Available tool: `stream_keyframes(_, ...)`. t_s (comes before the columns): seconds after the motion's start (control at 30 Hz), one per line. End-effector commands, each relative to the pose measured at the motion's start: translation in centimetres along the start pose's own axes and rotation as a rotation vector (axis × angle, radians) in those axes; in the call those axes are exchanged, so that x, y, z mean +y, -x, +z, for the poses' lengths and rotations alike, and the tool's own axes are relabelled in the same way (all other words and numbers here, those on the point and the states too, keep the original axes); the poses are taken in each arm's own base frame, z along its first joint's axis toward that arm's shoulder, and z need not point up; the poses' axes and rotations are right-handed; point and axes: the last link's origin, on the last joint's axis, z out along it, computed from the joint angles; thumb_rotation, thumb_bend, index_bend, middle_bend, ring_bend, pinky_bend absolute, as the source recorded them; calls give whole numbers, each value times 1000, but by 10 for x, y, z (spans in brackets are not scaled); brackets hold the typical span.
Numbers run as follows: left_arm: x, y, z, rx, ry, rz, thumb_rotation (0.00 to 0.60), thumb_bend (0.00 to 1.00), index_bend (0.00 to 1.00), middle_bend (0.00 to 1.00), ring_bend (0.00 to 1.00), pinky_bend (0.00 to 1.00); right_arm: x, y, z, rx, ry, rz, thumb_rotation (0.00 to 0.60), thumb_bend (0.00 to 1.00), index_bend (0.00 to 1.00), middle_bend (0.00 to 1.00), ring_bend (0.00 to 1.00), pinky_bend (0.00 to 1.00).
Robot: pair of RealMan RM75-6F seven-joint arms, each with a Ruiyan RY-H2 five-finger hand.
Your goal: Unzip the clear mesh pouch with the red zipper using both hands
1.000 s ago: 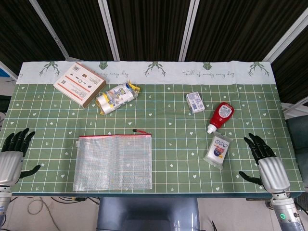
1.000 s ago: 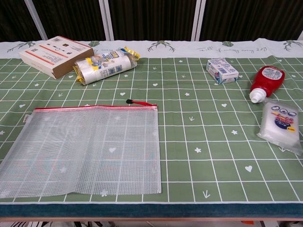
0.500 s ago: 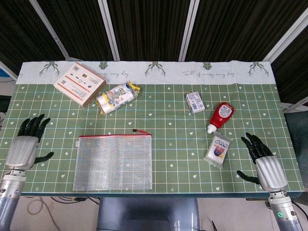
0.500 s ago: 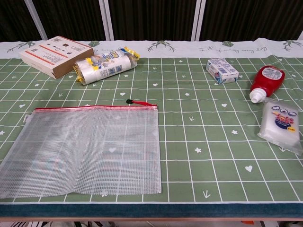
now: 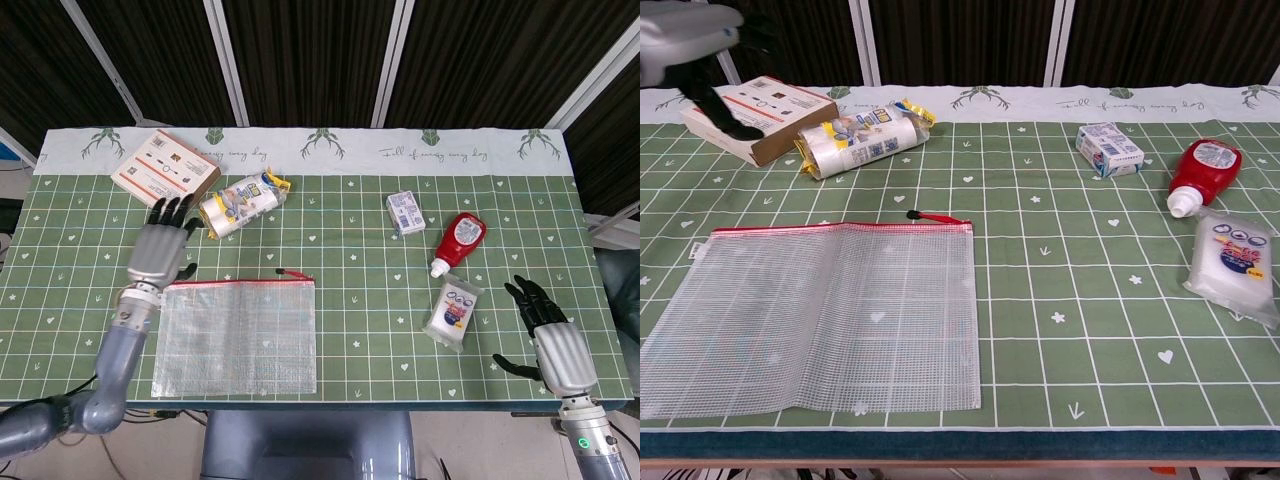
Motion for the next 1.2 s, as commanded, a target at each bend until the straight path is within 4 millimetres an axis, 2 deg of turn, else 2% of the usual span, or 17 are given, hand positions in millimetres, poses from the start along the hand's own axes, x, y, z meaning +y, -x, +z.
stream_keyframes(0.03,34,12,21,-44,36,7,600,215,356,58,0,0,0,0,0,-2,6,5,600,178,0,0,0,208)
stream_keyframes(0.1,50,20,30,-63,47,29,600,221,372,65,0,0,1,0,1,-5,15,10,600,178,0,0,0,208)
stream_keyframes(0.47,88,48,50,-121,59,76,600,250,419,82,0,0,2,-1,1,-9,35,23,600,182,0,0,0,208)
stream_keyframes(0.6,104,65,58,-162,62,98,600,250,428,82,0,0,3,0,1,-15,42,32,600,183,0,0,0,208)
stream_keyframes(1.2,135,88,73,-197,75,123,600,255,456,81,0,0,5,-1,2,-23,63,50,600,184,0,0,0,208)
